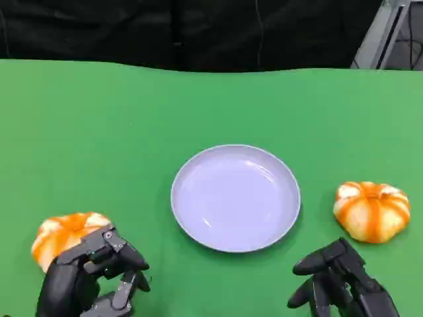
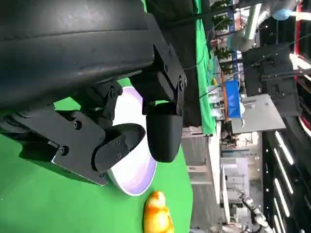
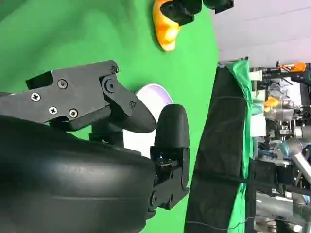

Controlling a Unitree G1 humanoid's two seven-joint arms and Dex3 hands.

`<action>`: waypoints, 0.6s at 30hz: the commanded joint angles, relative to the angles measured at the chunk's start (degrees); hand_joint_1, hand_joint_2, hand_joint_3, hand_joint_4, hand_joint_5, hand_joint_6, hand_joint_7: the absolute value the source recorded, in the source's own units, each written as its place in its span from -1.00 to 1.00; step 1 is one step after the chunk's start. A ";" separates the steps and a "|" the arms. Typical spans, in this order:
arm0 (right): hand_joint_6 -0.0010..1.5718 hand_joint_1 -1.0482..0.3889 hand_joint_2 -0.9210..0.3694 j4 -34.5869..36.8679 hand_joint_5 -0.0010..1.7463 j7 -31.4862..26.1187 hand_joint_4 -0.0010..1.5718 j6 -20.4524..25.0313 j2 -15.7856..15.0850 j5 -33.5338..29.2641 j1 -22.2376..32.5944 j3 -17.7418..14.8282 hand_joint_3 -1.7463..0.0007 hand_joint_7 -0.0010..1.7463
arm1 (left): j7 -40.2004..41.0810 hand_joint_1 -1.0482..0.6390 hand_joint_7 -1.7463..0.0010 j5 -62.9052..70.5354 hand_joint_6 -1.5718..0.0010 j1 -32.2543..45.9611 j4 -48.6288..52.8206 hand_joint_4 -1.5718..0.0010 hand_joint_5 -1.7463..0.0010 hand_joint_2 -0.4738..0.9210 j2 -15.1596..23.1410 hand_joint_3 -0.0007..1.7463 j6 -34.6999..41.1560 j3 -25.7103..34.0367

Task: Grasp the bread from the table and place it into the plate.

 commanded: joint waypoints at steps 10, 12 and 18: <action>-0.84 0.09 -1.00 0.08 1.00 -0.56 -0.62 -0.48 -0.06 -0.10 -0.22 -0.30 -0.15 1.00 | 0.35 0.21 -0.55 -0.16 -0.05 -0.25 0.42 -0.06 -0.81 0.48 0.09 0.25 -0.53 0.84; -0.84 0.09 -1.00 0.08 1.00 -0.61 -0.62 -0.45 -0.08 -0.10 -0.19 -0.22 -0.15 1.00 | 0.80 0.18 -0.40 -0.17 -0.04 -0.25 0.09 -0.01 -0.63 0.53 -0.14 0.14 -0.40 1.15; -0.83 0.07 -1.00 -0.10 1.00 -0.86 -0.60 0.04 -0.09 -0.21 -0.20 -0.06 -0.14 1.00 | 10.43 0.04 0.47 12.91 -0.07 -0.44 -1.93 0.14 -0.06 0.92 0.26 -0.70 -1.01 3.21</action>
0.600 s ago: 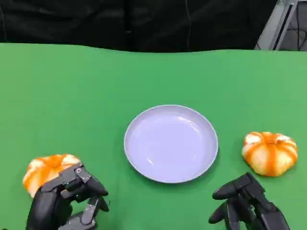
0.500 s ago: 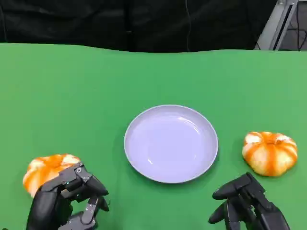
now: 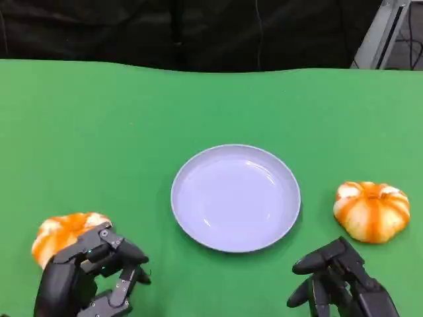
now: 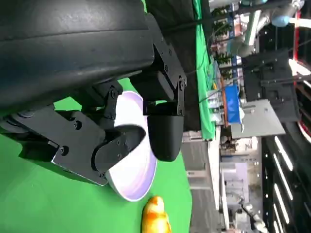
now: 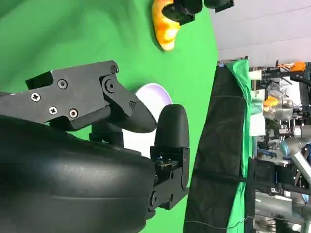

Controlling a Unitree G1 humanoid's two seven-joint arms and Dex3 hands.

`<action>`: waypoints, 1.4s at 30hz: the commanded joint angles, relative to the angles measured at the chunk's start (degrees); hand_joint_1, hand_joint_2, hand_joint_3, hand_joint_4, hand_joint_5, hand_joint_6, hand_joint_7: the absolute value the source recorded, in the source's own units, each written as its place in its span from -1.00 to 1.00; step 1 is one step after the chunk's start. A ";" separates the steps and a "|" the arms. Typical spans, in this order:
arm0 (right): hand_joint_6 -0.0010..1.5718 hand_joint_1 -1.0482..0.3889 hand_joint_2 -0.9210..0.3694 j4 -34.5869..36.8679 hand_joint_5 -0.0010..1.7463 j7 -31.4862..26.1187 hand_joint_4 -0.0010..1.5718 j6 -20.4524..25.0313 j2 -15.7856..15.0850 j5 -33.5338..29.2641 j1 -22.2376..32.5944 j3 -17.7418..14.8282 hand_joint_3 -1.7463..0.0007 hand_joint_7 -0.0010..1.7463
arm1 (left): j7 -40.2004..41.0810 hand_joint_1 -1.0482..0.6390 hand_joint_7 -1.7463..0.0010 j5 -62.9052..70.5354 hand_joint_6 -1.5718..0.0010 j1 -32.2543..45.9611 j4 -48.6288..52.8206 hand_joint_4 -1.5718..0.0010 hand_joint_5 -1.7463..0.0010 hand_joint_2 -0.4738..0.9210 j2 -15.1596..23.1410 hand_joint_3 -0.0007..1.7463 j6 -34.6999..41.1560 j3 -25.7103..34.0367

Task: Grasp the bread from the table and place it into the plate.

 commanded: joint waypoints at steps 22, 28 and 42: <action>-0.83 0.07 -1.00 1.34 1.00 -0.70 -0.62 -0.74 -0.27 -0.13 -1.30 -0.39 -0.14 1.00 | 25.34 -0.40 1.00 62.99 0.61 -3.75 -16.04 0.71 0.77 1.00 14.26 -0.93 34.34 -4.52; -0.83 0.08 -1.00 1.42 1.00 -0.85 -0.62 -0.93 -0.21 -0.20 -1.36 -0.44 -0.15 1.00 | 24.02 -0.42 1.00 65.39 0.65 -5.06 -16.53 0.74 0.79 1.00 16.00 -0.92 40.44 -7.82; -0.81 0.10 -1.00 -0.46 1.00 -1.20 -0.59 0.63 -0.33 -0.59 -0.34 0.09 -0.14 1.00 | 16.07 -0.38 1.00 66.08 0.64 -17.11 -1.36 0.69 0.82 1.00 18.19 -0.97 52.38 -16.26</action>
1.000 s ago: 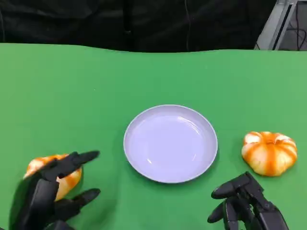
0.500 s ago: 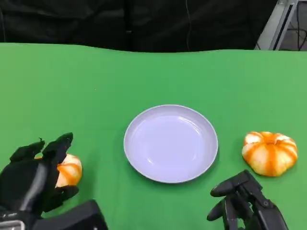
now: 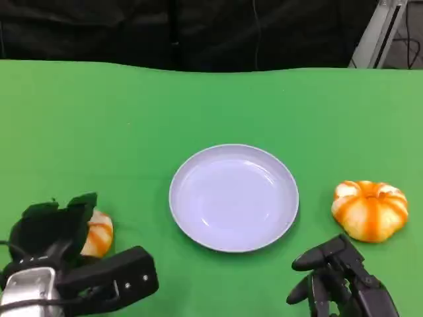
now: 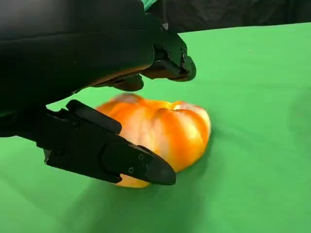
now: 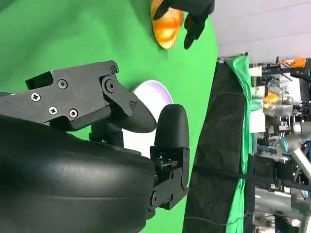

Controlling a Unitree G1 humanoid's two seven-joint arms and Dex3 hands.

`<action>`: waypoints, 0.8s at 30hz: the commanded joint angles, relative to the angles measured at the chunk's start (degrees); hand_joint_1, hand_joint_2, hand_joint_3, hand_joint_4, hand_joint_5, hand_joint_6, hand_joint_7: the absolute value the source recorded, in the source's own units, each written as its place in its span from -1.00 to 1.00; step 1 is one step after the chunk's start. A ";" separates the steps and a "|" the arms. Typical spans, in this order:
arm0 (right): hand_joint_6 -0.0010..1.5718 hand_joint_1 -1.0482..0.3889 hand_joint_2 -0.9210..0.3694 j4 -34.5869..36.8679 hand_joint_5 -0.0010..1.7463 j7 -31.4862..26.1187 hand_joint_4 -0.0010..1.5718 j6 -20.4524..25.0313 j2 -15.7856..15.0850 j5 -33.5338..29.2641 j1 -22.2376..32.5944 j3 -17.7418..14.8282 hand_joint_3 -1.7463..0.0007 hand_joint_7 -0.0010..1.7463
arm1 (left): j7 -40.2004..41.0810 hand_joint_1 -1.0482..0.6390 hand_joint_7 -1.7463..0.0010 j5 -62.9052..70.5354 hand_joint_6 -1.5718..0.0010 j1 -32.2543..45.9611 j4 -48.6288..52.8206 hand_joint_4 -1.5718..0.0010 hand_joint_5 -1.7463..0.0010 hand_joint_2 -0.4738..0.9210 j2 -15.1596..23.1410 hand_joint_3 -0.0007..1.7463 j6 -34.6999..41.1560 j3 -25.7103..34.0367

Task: Grasp the bread from the table and place it into the plate.

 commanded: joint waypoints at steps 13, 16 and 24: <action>-0.82 0.10 -1.00 -0.48 1.00 0.03 -0.60 0.01 -0.30 0.39 0.46 -0.28 -0.15 1.00 | -2.83 -0.42 0.99 -4.04 0.64 -2.59 5.26 0.69 0.83 1.00 2.88 -0.93 3.31 -4.76; -0.82 0.11 -1.00 -0.64 1.00 -0.14 -0.60 0.33 -0.30 0.20 0.56 -0.33 -0.16 1.00 | -3.57 -0.41 0.99 -5.13 0.64 -2.89 5.95 0.67 0.83 1.00 3.27 -0.92 3.46 -5.51; -0.82 0.11 -1.00 -0.42 1.00 -0.11 -0.60 0.02 -0.52 -0.12 0.42 -0.39 -0.16 1.00 | -5.76 -0.37 0.96 -7.23 0.56 -4.03 8.07 0.58 0.80 1.00 3.89 -0.91 4.26 -7.37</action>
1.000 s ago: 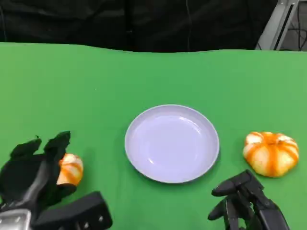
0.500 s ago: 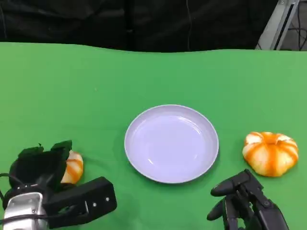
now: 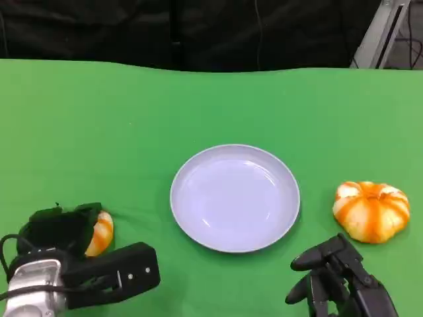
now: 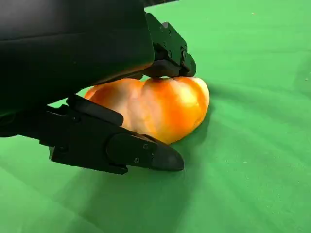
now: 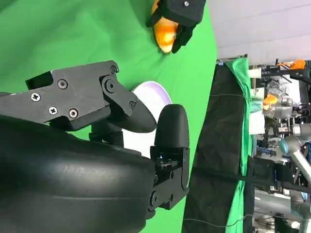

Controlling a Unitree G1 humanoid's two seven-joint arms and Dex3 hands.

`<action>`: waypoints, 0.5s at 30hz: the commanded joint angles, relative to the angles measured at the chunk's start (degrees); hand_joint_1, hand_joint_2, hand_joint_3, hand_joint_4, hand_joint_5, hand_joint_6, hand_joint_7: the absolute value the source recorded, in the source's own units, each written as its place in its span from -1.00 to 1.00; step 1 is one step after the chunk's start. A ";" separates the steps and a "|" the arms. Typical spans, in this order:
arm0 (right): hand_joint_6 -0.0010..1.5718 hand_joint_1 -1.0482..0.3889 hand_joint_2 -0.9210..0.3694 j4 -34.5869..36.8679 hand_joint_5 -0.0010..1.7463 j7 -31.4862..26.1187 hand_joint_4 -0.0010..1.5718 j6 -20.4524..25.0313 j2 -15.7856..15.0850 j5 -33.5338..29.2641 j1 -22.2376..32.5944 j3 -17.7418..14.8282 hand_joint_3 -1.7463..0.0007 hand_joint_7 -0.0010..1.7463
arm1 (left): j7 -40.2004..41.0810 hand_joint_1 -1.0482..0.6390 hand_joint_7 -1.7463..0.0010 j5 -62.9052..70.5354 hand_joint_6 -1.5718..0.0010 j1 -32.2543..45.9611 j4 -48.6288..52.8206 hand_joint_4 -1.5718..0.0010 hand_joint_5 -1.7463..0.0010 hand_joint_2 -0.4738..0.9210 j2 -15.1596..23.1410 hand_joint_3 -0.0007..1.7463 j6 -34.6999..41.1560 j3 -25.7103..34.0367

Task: Grasp the bread from the table and place it into the plate.

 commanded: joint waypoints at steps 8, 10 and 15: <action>-0.82 0.11 -1.00 -0.05 1.00 -0.46 -0.60 -0.27 -0.23 -0.32 0.38 -0.29 -0.15 1.00 | 22.87 -0.11 -0.92 -7.29 0.28 4.59 2.31 0.04 -0.95 0.94 2.12 -0.60 -19.28 3.09; -0.82 0.11 -1.00 -0.02 1.00 -0.49 -0.60 -0.31 -0.11 -0.27 0.33 -0.25 -0.16 1.00 | 25.49 -0.10 -0.98 -7.39 0.30 5.18 2.00 0.07 -0.99 0.95 2.47 -0.56 -21.26 3.39; -0.82 0.10 -1.00 0.13 1.00 -0.54 -0.59 -0.09 0.07 -0.40 0.10 -0.15 -0.15 1.00 | 31.05 -0.05 -1.00 -7.56 0.28 6.93 -0.97 0.06 -1.00 0.60 2.33 -0.10 -24.42 4.86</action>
